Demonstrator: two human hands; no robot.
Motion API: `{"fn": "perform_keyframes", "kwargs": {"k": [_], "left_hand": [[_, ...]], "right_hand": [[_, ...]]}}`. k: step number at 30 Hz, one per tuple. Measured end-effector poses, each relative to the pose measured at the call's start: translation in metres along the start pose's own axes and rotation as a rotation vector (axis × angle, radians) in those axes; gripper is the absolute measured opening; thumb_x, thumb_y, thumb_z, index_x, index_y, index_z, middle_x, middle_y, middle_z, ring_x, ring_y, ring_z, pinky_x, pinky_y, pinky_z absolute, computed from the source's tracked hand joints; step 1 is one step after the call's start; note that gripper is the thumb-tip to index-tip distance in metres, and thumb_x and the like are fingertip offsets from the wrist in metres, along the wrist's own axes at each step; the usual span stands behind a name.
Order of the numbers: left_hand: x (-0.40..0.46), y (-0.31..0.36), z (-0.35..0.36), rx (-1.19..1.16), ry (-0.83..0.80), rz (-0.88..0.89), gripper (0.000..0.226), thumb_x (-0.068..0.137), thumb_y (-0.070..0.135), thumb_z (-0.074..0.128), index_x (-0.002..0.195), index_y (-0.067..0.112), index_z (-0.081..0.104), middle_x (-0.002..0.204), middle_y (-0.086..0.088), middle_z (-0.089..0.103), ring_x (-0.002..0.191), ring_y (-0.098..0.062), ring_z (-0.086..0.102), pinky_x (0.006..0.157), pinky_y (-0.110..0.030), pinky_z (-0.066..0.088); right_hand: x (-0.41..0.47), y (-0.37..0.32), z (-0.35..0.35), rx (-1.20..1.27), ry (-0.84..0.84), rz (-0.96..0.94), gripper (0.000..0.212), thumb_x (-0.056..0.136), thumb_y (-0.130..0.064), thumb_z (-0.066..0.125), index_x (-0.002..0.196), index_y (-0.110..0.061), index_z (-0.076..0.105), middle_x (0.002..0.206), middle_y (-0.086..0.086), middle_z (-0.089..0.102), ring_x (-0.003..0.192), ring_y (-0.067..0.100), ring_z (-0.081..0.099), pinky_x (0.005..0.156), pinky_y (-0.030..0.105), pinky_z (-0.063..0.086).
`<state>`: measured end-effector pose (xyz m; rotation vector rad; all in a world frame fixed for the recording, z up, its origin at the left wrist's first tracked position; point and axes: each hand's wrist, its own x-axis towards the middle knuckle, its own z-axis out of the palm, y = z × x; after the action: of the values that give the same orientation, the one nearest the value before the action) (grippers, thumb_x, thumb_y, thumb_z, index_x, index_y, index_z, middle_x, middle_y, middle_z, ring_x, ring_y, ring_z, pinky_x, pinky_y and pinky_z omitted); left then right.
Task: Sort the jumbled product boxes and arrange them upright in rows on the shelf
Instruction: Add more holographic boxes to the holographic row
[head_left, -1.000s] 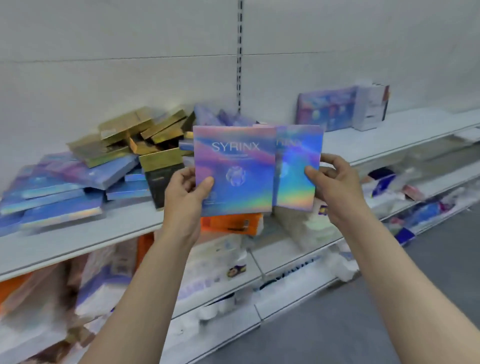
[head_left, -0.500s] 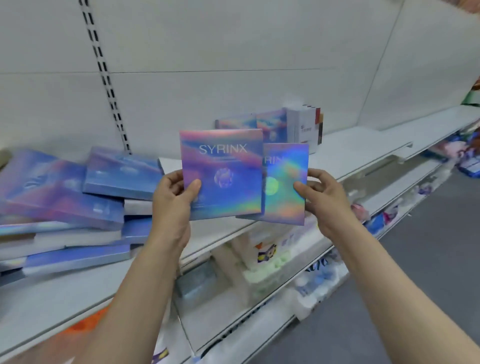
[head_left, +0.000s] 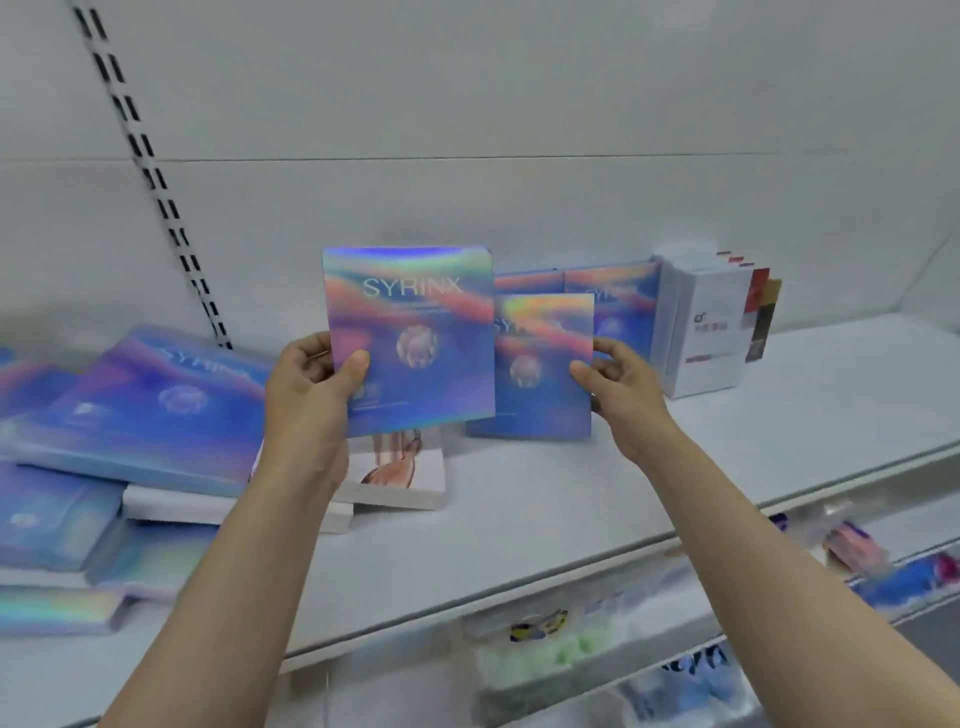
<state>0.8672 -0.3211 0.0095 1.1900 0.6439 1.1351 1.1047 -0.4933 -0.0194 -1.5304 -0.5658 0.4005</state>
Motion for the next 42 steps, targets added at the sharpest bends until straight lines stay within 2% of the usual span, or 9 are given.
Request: {"fn": "perform_keyframes", "kwargs": {"k": [3, 12, 17, 21, 24, 27, 29, 34, 42], "left_hand": [[0.001, -0.009, 0.010, 0.025, 0.097, 0.011, 0.023, 0.088, 0.005, 0.066, 0.108, 0.013, 0.059, 0.101, -0.002, 0.071, 0.085, -0.013, 0.069, 0.069, -0.022, 0.053], [-0.018, -0.033, 0.080, 0.023, 0.222, -0.052, 0.026, 0.088, 0.014, 0.068, 0.113, 0.014, 0.059, 0.103, -0.002, 0.074, 0.091, -0.020, 0.071, 0.060, -0.030, 0.052], [-0.027, -0.042, 0.116, 0.003, 0.226, -0.036, 0.030, 0.087, 0.002, 0.066, 0.116, 0.004, 0.057, 0.107, -0.012, 0.071, 0.093, -0.021, 0.069, 0.076, -0.029, 0.055], [-0.024, -0.049, 0.150, 0.020, 0.116, -0.067, 0.024, 0.087, -0.003, 0.064, 0.106, 0.009, 0.058, 0.104, -0.014, 0.070, 0.091, -0.023, 0.066, 0.082, -0.034, 0.054], [-0.021, -0.057, 0.177, 0.028, -0.014, -0.070, 0.023, 0.086, -0.003, 0.066, 0.104, 0.010, 0.058, 0.103, -0.012, 0.071, 0.093, -0.022, 0.067, 0.081, -0.033, 0.055], [-0.017, -0.062, 0.197, 0.053, -0.089, -0.036, 0.025, 0.085, -0.002, 0.068, 0.104, 0.011, 0.059, 0.100, -0.006, 0.070, 0.092, -0.019, 0.066, 0.083, -0.032, 0.055], [-0.011, -0.064, 0.205, 0.175, -0.108, 0.064, 0.028, 0.083, 0.003, 0.072, 0.104, 0.016, 0.059, 0.101, 0.000, 0.069, 0.093, -0.014, 0.065, 0.087, -0.030, 0.052], [0.022, -0.059, 0.197, 1.012, 0.118, 0.676, 0.055, 0.074, 0.033, 0.081, 0.122, 0.017, 0.060, 0.124, -0.001, 0.058, 0.118, -0.023, 0.046, 0.101, -0.032, 0.036], [0.043, -0.067, 0.182, 1.390, 0.019, 0.708, 0.075, 0.067, 0.049, 0.082, 0.131, 0.018, 0.057, 0.126, -0.006, 0.055, 0.122, -0.029, 0.046, 0.120, -0.043, 0.009]], "right_hand": [[0.035, 0.006, 0.003, -0.058, -0.046, -0.023, 0.033, 0.092, -0.011, 0.068, 0.124, -0.013, 0.061, 0.112, 0.012, 0.071, 0.105, 0.027, 0.069, 0.093, 0.048, 0.056], [0.083, 0.010, -0.003, -0.394, -0.035, -0.232, 0.027, 0.075, -0.025, 0.084, 0.098, -0.023, 0.070, 0.084, -0.011, 0.069, 0.080, 0.005, 0.067, 0.082, 0.029, 0.057], [0.094, -0.020, -0.029, -0.319, 0.008, -0.387, 0.034, 0.079, -0.034, 0.081, 0.103, -0.023, 0.059, 0.101, -0.004, 0.063, 0.089, 0.011, 0.061, 0.080, 0.024, 0.051], [0.104, -0.070, -0.055, -0.383, -0.284, -0.565, 0.039, 0.085, -0.036, 0.074, 0.122, -0.033, 0.061, 0.120, -0.015, 0.064, 0.112, -0.004, 0.056, 0.094, 0.008, 0.039], [0.112, -0.094, -0.068, -0.556, -0.441, -0.573, 0.044, 0.083, -0.033, 0.078, 0.124, -0.028, 0.065, 0.115, -0.017, 0.066, 0.104, -0.007, 0.057, 0.085, -0.001, 0.037], [0.125, -0.106, -0.084, -0.651, -0.464, -0.543, 0.036, 0.080, -0.027, 0.080, 0.115, -0.025, 0.071, 0.106, -0.012, 0.071, 0.095, 0.002, 0.063, 0.080, 0.007, 0.043], [0.134, -0.108, -0.097, -0.612, -0.494, -0.474, 0.032, 0.078, -0.023, 0.083, 0.108, -0.024, 0.073, 0.098, -0.007, 0.074, 0.086, 0.006, 0.066, 0.078, 0.018, 0.049], [0.154, -0.102, -0.120, -0.720, -0.442, -0.464, 0.027, 0.077, -0.024, 0.083, 0.101, -0.028, 0.071, 0.092, -0.006, 0.072, 0.081, 0.012, 0.065, 0.073, 0.022, 0.048], [0.161, -0.092, -0.107, -0.886, -0.435, -0.550, 0.032, 0.078, -0.026, 0.082, 0.107, -0.024, 0.070, 0.102, -0.001, 0.064, 0.094, 0.015, 0.059, 0.081, 0.024, 0.044]]}}
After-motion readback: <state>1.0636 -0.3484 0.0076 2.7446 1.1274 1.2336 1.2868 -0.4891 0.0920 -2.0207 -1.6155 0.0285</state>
